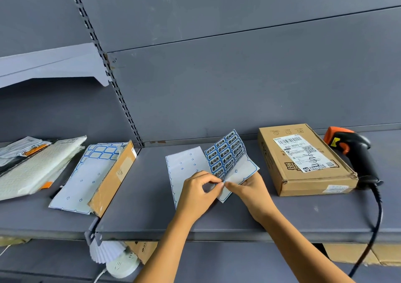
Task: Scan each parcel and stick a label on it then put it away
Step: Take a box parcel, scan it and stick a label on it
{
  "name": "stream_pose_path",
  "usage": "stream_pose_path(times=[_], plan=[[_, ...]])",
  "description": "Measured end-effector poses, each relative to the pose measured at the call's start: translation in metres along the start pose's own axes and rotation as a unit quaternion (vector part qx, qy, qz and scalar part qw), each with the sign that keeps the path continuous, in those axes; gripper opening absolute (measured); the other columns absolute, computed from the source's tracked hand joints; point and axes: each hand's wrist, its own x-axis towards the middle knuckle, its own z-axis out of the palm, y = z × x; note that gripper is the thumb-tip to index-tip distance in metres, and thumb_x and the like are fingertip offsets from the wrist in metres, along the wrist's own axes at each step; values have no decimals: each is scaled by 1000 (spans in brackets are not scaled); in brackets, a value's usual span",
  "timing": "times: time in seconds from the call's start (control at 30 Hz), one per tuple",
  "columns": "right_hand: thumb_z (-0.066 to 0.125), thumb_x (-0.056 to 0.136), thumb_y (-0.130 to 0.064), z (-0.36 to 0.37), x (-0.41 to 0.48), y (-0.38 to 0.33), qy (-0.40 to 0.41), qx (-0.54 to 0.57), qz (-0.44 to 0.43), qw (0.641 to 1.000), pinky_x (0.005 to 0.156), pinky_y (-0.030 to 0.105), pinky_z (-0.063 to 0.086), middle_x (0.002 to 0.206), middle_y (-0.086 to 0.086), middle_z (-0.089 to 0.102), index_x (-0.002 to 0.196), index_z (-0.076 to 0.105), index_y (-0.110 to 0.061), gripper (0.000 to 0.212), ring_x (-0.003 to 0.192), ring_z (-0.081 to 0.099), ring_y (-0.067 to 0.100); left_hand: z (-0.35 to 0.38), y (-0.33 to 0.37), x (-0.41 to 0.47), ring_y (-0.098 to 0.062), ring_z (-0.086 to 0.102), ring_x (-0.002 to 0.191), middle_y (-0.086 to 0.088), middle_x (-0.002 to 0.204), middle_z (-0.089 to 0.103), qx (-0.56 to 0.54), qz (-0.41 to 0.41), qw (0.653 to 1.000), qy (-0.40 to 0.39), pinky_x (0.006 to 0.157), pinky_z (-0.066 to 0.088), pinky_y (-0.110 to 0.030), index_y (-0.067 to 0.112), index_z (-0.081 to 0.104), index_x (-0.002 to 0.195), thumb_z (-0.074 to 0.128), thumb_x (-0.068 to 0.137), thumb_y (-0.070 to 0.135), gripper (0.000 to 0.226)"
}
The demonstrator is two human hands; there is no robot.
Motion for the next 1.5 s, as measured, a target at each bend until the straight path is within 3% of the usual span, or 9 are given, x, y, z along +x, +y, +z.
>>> stream_pose_path(times=[0.13, 0.27, 0.5, 0.7, 0.9, 1.1, 1.27, 1.5], plan=[[63, 78, 13, -1, 1, 2, -1, -12, 10, 1000, 92, 45, 53, 110, 4, 71, 117, 59, -7, 44, 102, 67, 20, 0, 1, -1, -4, 62, 77, 14, 77, 66, 11, 8, 1000, 7, 71, 51, -22, 15, 74, 79, 71, 76, 20, 6], [68, 68, -5, 0, 1, 3, 3, -23, 15, 1000, 94, 49, 51, 114, 5, 68, 119, 56, -9, 53, 105, 66, 21, 1, 2, -2, -5, 61, 75, 10, 77, 67, 25, 17, 999, 10, 68, 50, -24, 15, 74, 76, 66, 76, 22, 10], [69, 65, -15, 2, 1, 5, 6, -50, 21, 999, 92, 48, 52, 111, 0, 69, 117, 58, -16, 53, 103, 66, 18, -1, 3, -2, -8, 59, 73, 8, 72, 66, 39, 5, 999, 19, 66, 48, -25, 12, 69, 70, 67, 77, 16, 9], [66, 78, 5, 1, 1, 4, 21, -47, 32, 998, 89, 46, 54, 99, -4, 73, 100, 65, -22, 35, 95, 69, 16, -5, 6, -1, -7, 60, 72, 9, 73, 68, -21, -83, 996, 9, 69, 48, -18, 19, 68, 71, 66, 82, 10, 14], [65, 78, 6, 2, 3, 5, 48, -35, 38, 997, 88, 47, 54, 97, 1, 73, 99, 64, -15, 30, 93, 69, 22, -8, 5, 1, 2, 55, 63, 15, 65, 64, -63, -135, 988, 25, 64, 43, -12, 26, 63, 66, 63, 84, 6, 27], [64, 78, 8, 1, 3, 5, 51, -25, 34, 998, 86, 42, 55, 97, 1, 73, 99, 65, -15, 31, 93, 69, 21, -7, 1, 3, -7, 58, 65, 7, 69, 66, -120, -177, 976, 42, 67, 47, -22, 16, 65, 70, 59, 84, 3, 20], [64, 78, 9, 1, 4, 4, 52, -21, 33, 998, 83, 39, 56, 97, 1, 73, 100, 63, -16, 33, 93, 69, 21, -7, -2, 3, -13, 58, 67, -2, 71, 67, -125, -178, 975, 54, 71, 52, -38, 19, 64, 68, 59, 84, 2, 23], [64, 76, 6, 1, 3, 3, 60, -13, 34, 998, 83, 43, 56, 95, 2, 73, 99, 64, -14, 30, 89, 69, 21, -9, -1, 4, -14, 61, 69, 4, 70, 66, -141, -199, 966, 83, 77, 54, -45, 18, 64, 69, 59, 85, 3, 22]])
